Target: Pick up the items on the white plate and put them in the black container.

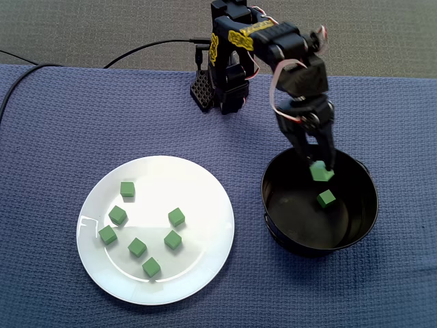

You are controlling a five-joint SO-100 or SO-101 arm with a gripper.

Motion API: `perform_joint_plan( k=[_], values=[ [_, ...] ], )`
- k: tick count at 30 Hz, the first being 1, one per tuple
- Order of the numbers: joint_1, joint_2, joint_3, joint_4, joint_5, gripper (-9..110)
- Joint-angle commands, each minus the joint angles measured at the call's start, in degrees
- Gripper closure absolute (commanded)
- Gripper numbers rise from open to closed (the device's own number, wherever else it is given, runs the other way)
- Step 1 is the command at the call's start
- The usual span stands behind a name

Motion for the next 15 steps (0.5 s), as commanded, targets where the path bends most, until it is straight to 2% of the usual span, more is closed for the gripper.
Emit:
perform_joint_plan(
  k=[1, 7, 14, 15],
  values=[
    [-2.20, -1.23, 7.91, -5.80, -0.18, 102],
    [-2.02, -4.57, 19.07, -15.38, -1.32, 102],
    [-1.32, -6.68, 22.24, -19.60, -0.79, 101],
    [-1.14, -6.68, 23.20, -20.83, -1.05, 98]
  ],
)
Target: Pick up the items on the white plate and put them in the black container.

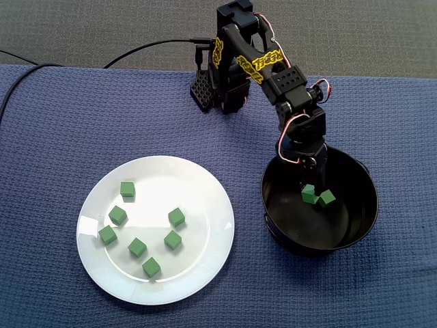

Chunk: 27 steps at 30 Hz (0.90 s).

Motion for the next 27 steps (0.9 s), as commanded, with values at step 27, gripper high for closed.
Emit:
perform_joint_plan(
  k=[27],
  values=[
    [35.33, 7.91, -54.14, 50.01, -18.98, 76]
  ],
)
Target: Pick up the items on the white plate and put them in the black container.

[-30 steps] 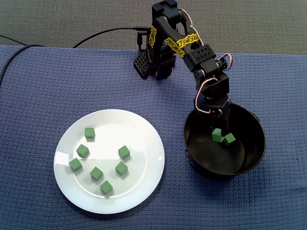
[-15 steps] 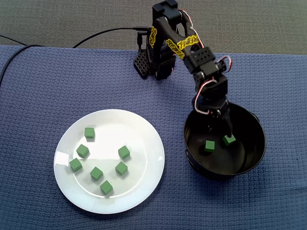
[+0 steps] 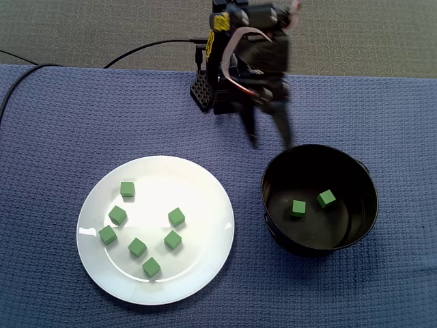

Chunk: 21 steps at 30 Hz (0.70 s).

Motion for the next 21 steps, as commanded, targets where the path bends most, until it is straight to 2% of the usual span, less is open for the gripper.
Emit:
perform_joint_plan(
  k=[1, 4, 9, 21],
  values=[
    [12.48, -0.79, -4.83, 4.66, -7.03, 76],
    [20.30, -3.16, -0.88, 3.16, -10.55, 76],
    [28.39, -9.84, 10.72, -7.03, -12.83, 77],
    [27.77, -21.45, 31.64, -28.92, -13.18, 77]
  ],
)
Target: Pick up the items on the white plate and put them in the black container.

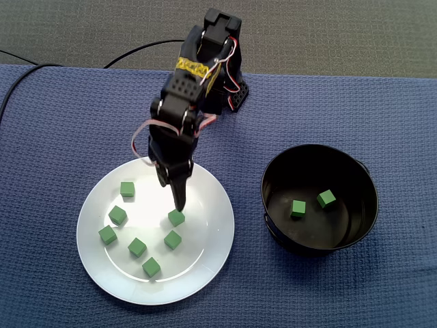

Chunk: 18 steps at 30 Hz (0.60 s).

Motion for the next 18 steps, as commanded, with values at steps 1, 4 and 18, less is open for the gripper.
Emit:
perform_joint_plan(
  k=[1, 4, 18],
  values=[
    [-0.88, -1.41, 4.75, -8.26, -0.97, 77],
    [-1.93, -3.87, 5.98, -10.02, -1.14, 77],
    [-2.37, -10.28, 10.63, -20.92, -3.60, 77]
  ],
)
